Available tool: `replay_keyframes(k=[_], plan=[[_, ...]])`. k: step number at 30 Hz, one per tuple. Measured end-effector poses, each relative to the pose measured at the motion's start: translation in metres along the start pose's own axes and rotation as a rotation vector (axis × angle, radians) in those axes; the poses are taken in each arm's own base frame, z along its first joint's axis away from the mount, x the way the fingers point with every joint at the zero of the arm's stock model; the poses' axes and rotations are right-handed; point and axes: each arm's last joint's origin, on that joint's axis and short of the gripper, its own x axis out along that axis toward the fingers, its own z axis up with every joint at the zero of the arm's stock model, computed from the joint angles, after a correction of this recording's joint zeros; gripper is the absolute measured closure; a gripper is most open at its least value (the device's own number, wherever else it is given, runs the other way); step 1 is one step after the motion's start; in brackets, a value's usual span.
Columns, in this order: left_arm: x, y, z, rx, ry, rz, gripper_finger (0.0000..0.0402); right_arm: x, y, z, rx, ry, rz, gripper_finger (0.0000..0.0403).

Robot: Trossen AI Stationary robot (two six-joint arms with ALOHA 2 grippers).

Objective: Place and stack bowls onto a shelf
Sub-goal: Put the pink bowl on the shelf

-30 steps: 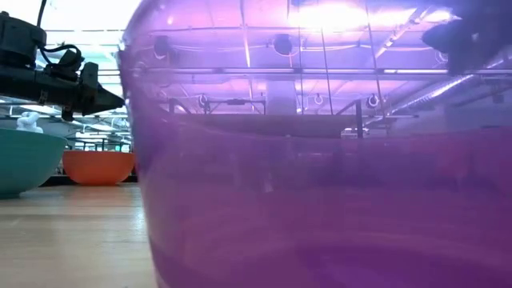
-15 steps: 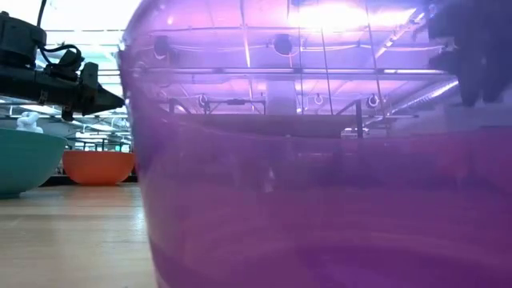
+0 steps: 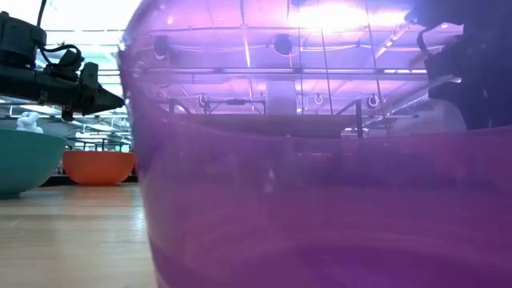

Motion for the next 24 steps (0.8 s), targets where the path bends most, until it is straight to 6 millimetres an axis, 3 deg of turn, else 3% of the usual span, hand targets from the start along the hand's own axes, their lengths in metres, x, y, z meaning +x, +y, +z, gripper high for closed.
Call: replay_keyframes(k=[13,16,20,24], plan=[[0.000,0.000,0.000,0.000,0.000,0.000,0.0316,0.028,0.004,0.003,0.081,0.065,0.041,0.0277],[0.000,0.000,0.000,0.000,0.000,0.000,0.0316,0.028,0.004,0.003,0.078,0.067,0.040,0.0312],[0.000,0.000,0.000,0.000,0.000,0.000,0.0316,0.028,0.005,0.006,0.108,0.040,0.037,0.0386],[0.000,0.000,0.000,0.000,0.000,0.000,0.0316,0.028,0.006,0.015,0.124,-0.055,0.045,0.0396]])
